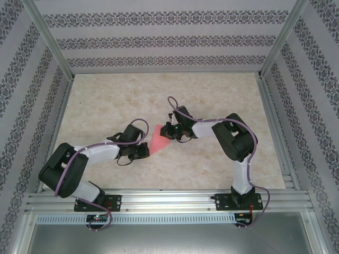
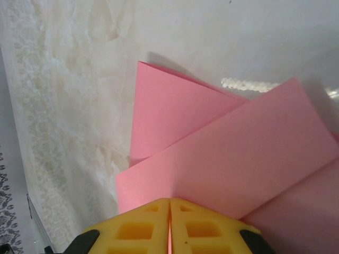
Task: Fold a paper plane with a square sheet of paper (pick it up from the middle)
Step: Fourth fold the wing at the center of the table.
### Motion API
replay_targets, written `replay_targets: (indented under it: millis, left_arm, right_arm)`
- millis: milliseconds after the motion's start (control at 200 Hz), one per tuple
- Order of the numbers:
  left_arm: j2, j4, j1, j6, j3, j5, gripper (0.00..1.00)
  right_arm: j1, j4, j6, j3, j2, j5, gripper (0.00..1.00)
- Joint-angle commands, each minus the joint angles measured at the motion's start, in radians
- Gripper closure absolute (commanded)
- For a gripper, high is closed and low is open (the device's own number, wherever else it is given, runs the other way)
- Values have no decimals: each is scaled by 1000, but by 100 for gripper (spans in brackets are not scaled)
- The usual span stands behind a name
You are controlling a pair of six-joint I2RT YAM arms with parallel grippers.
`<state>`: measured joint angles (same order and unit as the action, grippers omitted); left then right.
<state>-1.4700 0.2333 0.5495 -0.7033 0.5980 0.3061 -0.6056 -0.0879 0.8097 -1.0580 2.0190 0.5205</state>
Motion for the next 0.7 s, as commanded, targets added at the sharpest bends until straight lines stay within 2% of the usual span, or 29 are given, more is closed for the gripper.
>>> replay_targets:
  millis: [0, 365, 694]
  left_arm:
    - [11, 143, -13, 12, -72, -1, 92]
    - [123, 239, -13, 6, -93, -43, 92]
    - [338, 315, -16, -13, -24, -102, 88]
  right_arm:
    - [-2, 97, -33, 32, 76, -90, 90]
    - [-1, 104, -35, 31, 70, -96, 90]
    - [-1, 110, -86, 37, 41, -61, 89]
